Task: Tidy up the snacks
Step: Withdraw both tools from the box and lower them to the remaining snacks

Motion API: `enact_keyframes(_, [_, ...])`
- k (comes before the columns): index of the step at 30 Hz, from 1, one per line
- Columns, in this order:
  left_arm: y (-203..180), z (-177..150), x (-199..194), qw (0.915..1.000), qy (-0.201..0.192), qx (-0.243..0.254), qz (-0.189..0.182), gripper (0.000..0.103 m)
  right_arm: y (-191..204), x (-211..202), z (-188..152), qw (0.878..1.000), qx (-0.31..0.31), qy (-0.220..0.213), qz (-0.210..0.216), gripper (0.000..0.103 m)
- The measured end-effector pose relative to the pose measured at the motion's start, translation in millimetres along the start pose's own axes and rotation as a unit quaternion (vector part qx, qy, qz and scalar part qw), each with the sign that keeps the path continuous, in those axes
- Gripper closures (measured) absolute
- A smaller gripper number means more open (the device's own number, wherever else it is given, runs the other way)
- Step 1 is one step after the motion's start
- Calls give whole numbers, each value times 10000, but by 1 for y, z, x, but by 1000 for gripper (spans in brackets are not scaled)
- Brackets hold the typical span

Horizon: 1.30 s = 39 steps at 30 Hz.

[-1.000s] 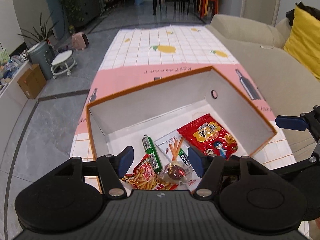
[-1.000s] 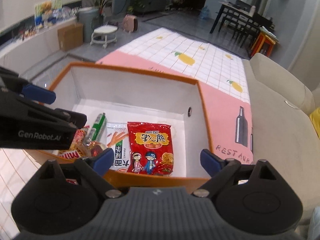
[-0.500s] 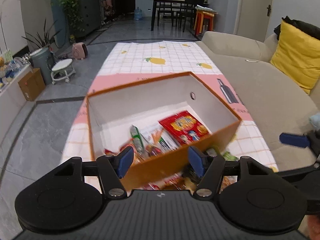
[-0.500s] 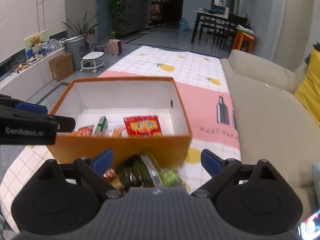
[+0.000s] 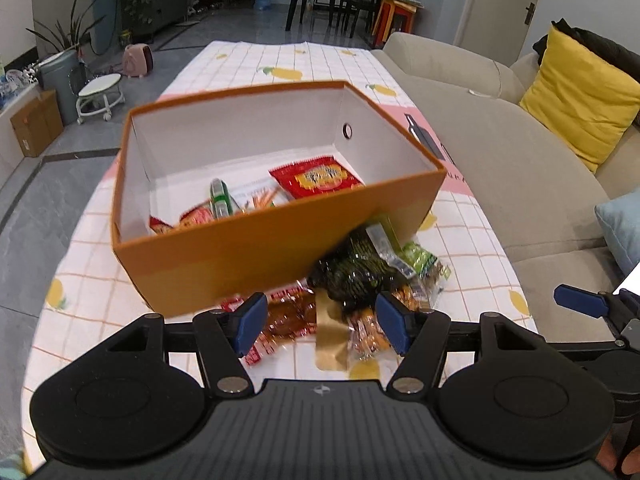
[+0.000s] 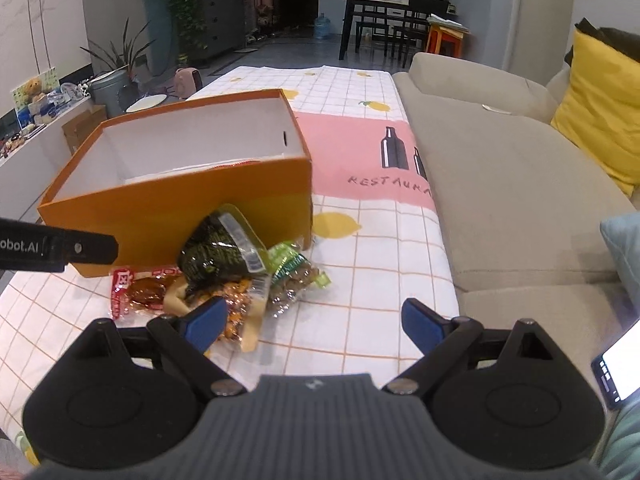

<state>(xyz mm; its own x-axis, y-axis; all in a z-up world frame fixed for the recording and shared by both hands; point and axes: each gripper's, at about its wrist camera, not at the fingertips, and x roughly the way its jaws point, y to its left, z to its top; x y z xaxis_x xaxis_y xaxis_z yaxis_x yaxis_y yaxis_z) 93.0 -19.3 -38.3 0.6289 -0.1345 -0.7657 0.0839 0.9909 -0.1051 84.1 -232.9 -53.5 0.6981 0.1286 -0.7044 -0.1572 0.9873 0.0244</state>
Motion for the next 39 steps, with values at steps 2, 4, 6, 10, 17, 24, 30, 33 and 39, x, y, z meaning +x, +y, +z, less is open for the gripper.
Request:
enact_keyframes(2, [-3, -7, 5, 10000, 65, 57, 29, 29, -2, 6, -7, 10000, -49, 13, -22, 13])
enact_keyframes(4, [-4, -12, 10, 9999, 80, 120, 57, 29, -4, 11, -12, 9999, -115, 48, -12, 17])
enact_keyframes(6, [-4, -16, 14, 9997, 118, 177, 112, 29, -3, 13, -17, 9998, -153, 76, 37, 17])
enact_keyframes(10, [2, -21, 23, 9996, 213, 126, 116, 29, 1, 21, -21, 9996, -216, 123, 150, 18])
enact_keyframes(17, [9, -24, 38, 9992, 352, 96, 167, 29, 12, 34, -19, 9990, -119, 178, 390, 23])
enact_keyframes(24, [21, -24, 49, 9981, 367, 269, 407, 29, 30, 54, -14, 9978, -141, 284, 591, 29])
enact_keyframes(30, [35, -25, 58, 9971, 370, 394, 534, 29, 38, 74, -12, 9961, -66, 485, 736, 30])
enact_keyframes(33, [41, -25, 67, 9969, 453, 369, 527, 29, 38, 83, -11, 9948, 49, 592, 827, 30])
enact_keyframes(39, [44, -22, 80, 9981, 510, 180, 293, 23, 37, 100, -10, 9927, 292, 776, 875, 30])
